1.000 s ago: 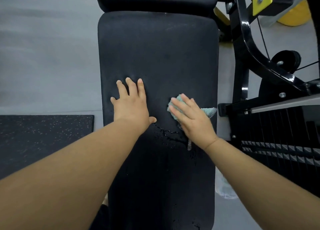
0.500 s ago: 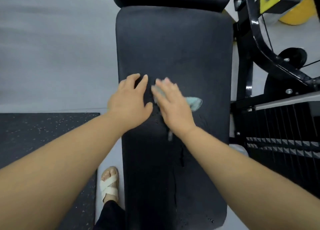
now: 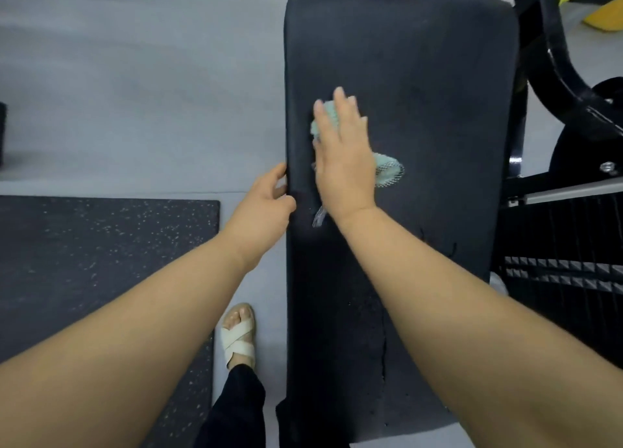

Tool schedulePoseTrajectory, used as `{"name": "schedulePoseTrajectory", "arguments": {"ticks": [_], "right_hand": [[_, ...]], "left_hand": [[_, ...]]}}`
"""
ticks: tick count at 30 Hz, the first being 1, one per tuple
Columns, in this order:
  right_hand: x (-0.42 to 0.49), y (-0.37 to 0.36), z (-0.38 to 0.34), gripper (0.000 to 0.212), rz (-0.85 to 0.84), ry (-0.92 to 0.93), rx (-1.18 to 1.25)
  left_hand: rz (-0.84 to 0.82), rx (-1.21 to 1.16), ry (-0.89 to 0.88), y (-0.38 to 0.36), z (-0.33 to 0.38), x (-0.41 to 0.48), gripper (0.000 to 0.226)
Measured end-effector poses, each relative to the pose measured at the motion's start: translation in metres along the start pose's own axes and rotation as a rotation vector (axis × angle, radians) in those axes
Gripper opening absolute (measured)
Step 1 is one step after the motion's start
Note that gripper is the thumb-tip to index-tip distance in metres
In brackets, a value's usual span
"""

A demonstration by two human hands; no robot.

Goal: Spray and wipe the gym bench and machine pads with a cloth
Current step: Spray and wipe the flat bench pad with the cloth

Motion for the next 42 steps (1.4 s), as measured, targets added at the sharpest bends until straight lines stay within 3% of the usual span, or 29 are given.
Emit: {"name": "schedulePoseTrajectory", "arguments": {"ticks": [3, 6, 8, 11, 14, 17, 19, 21, 23, 27, 29, 30, 34, 37, 39, 42], "right_hand": [[-0.067, -0.009, -0.032, 0.049, -0.166, 0.378, 0.055], [-0.113, 0.006, 0.004, 0.059, -0.298, 0.486, 0.004], [-0.098, 0.021, 0.038, 0.063, -0.234, 0.287, -0.029], [-0.043, 0.027, 0.057, 0.057, -0.057, -0.162, -0.072], [-0.012, 0.011, 0.018, 0.044, 0.05, -0.288, -0.036], [-0.038, -0.008, -0.032, 0.045, 0.006, 0.049, 0.006], [-0.09, -0.012, -0.042, 0.05, -0.157, 0.324, 0.023], [-0.141, -0.004, -0.015, 0.055, -0.327, 0.469, -0.01], [-0.156, 0.021, 0.038, 0.059, -0.314, 0.377, -0.056], [-0.109, 0.047, 0.108, 0.052, -0.045, -0.262, -0.038], [-0.097, 0.038, 0.089, 0.045, 0.069, -0.438, 0.018], [-0.098, 0.028, 0.069, 0.045, 0.081, -0.383, 0.046], [-0.173, -0.004, 0.002, 0.048, -0.157, 0.23, 0.051], [-0.232, 0.02, 0.047, 0.05, -0.263, 0.371, -0.006], [-0.24, 0.045, 0.102, 0.06, -0.249, 0.201, -0.023], [-0.206, 0.073, 0.176, 0.056, -0.096, -0.262, 0.0]], "left_hand": [[0.045, -0.065, 0.073, 0.01, -0.008, -0.003, 0.05], [-0.048, 0.024, 0.144, 0.007, -0.017, -0.009, 0.049], [-0.099, 0.128, 0.165, 0.004, -0.019, -0.013, 0.057], [-0.15, 0.138, 0.19, -0.003, -0.025, -0.014, 0.077], [-0.124, 0.077, 0.178, 0.0, -0.022, -0.018, 0.072], [-0.049, -0.011, 0.144, 0.008, -0.017, -0.017, 0.057], [0.001, 0.009, 0.128, 0.012, -0.014, -0.018, 0.054], [0.018, 0.078, 0.112, 0.008, -0.013, -0.022, 0.051], [0.025, 0.196, 0.066, -0.004, -0.012, -0.028, 0.051], [0.133, 0.38, -0.064, -0.027, -0.014, -0.037, 0.056], [0.218, 0.437, -0.109, -0.032, -0.014, -0.041, 0.057], [0.262, 0.468, -0.134, -0.034, -0.013, -0.045, 0.057], [0.312, 0.651, -0.287, -0.056, -0.001, -0.056, 0.051], [0.182, 0.744, -0.326, -0.08, -0.007, -0.053, 0.048], [0.128, 0.84, -0.314, -0.09, -0.018, -0.054, 0.05], [0.09, 1.01, -0.298, -0.102, -0.032, -0.058, 0.061]]}}
Point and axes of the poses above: each hand's wrist, its own x-axis towards the middle knuckle, its own y-axis out of the back of the hand, z = x × y, the point moved 10 cm from there along x, towards the middle knuckle, and after that the axes turned 2 degrees about -x, right-handed, at the moved point
